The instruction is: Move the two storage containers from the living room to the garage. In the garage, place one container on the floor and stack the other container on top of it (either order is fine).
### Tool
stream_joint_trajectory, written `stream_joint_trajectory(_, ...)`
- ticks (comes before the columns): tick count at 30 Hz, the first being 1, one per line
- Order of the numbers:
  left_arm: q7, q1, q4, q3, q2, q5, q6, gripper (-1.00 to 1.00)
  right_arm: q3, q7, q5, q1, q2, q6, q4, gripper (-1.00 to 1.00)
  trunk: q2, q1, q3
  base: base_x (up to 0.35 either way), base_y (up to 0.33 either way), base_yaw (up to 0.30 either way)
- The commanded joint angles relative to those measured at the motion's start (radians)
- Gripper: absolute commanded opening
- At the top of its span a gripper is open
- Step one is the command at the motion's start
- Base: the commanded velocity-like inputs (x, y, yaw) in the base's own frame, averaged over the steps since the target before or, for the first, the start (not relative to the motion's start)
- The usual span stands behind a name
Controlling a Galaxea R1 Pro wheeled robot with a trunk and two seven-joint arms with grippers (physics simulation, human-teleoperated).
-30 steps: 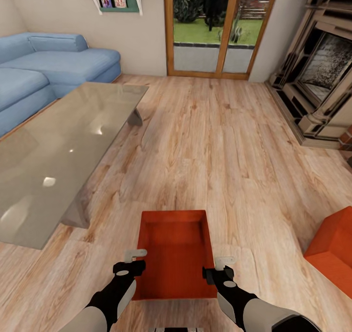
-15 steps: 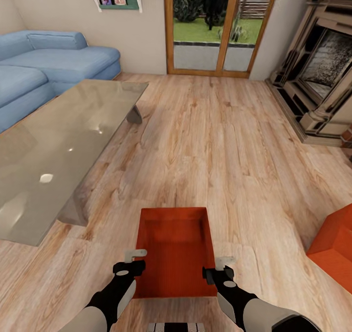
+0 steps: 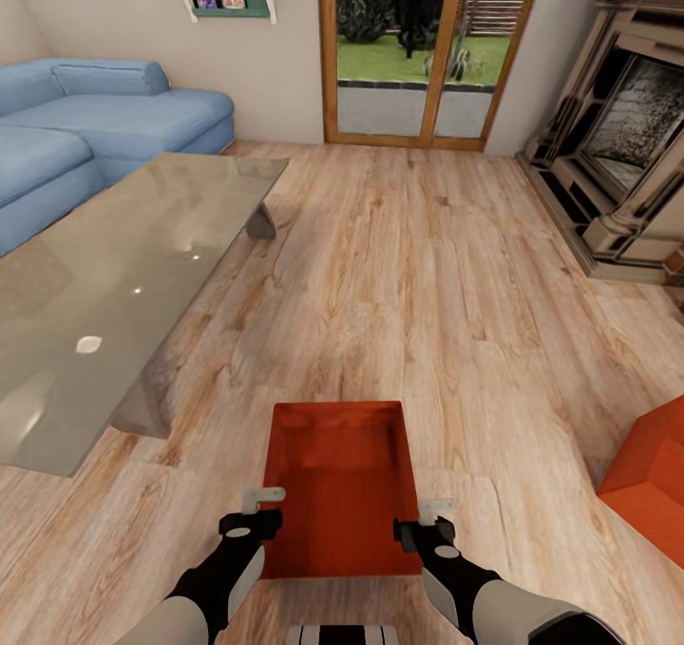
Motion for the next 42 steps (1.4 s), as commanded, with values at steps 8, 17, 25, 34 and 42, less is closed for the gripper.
stream_joint_trajectory(8,0.007,0.000,-0.007,-0.009,0.001,0.005,0.006,1.00,0.009,-0.003,-0.058,-0.001,-0.002,-0.004,0.001,1.00,0.000,0.000,-0.001,0.000,0.000,0.000)
stream_joint_trajectory(17,0.007,0.000,-0.010,-0.009,0.001,0.006,0.005,1.00,0.009,-0.003,-0.066,-0.001,-0.003,-0.056,0.002,1.00,0.000,0.000,-0.001,0.000,0.000,0.000)
stream_joint_trajectory(25,0.005,0.000,-0.002,-0.009,0.001,0.006,0.005,1.00,0.010,-0.003,-0.066,-0.001,-0.002,-0.061,0.002,1.00,0.000,0.000,-0.001,0.000,0.000,0.000)
stream_joint_trajectory(34,0.006,0.000,-0.006,-0.007,0.001,0.007,0.004,1.00,0.009,-0.003,-0.067,-0.001,-0.002,-0.065,0.002,1.00,0.000,0.000,-0.001,0.000,0.000,0.000)
stream_joint_trajectory(42,0.006,0.000,-0.010,-0.007,0.002,0.007,0.004,1.00,0.010,-0.003,-0.066,-0.001,-0.002,-0.064,0.002,1.00,0.000,0.000,-0.001,0.000,0.000,0.000)
